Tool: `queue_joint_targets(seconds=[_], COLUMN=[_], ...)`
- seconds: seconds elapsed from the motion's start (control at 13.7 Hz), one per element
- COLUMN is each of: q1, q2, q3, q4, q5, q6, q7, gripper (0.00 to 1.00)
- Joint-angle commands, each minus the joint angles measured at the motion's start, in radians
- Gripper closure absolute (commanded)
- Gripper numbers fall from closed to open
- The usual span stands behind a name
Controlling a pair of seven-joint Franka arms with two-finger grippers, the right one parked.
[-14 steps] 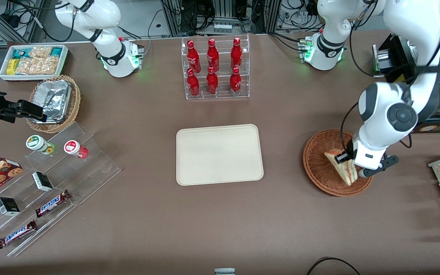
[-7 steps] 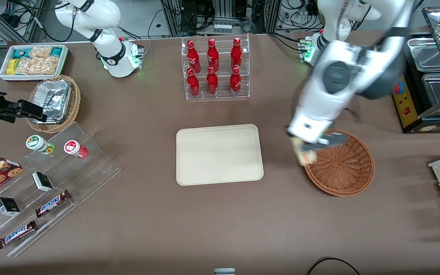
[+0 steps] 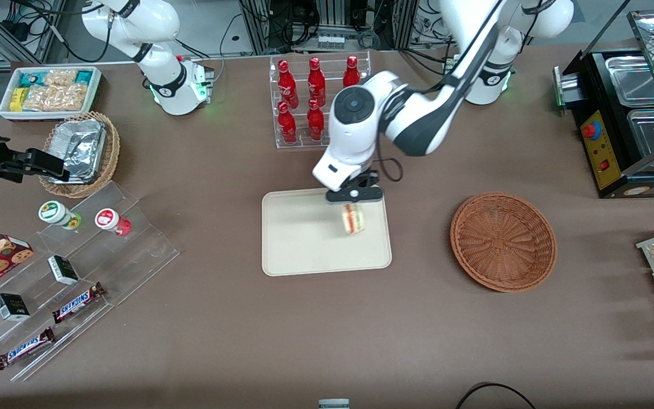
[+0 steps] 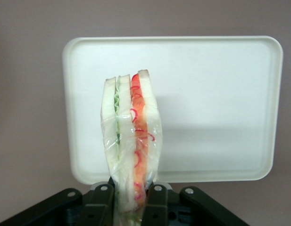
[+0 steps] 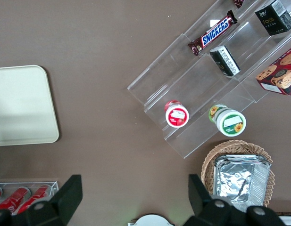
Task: Place sandwich from basket to tray
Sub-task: 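Lift the sandwich and carry it over the cream tray, then lower the sandwich onto the tray and open the left gripper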
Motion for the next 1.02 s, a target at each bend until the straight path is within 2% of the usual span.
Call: queue_joint_targets(seconds=[0.0, 0.36, 0.66, 0.73, 0.8, 0.88, 0.95], q1=[-0.044, -0.064, -0.079, -0.079, -0.079, -0.079, -0.079], q2=[0.115, 0.242, 0.269, 0.269, 0.267, 0.267, 0.266], q3=[0.016, 0.017, 0.019, 0.019, 0.019, 0.022, 0.022], q4=[0.051, 0.132, 0.143, 0.142, 0.142, 0.140, 0.140], q5=[-0.009, 0.005, 0.008, 0.008, 0.009, 0.011, 0.014], q6=[0.109, 0.137, 0.177, 0.175, 0.172, 0.169, 0.166], q7=[-0.018, -0.017, -0.014, -0.010, -0.005, -0.001, -0.002], gripper=[1.00, 1.00, 1.00, 0.81, 0.55, 0.18, 0.00])
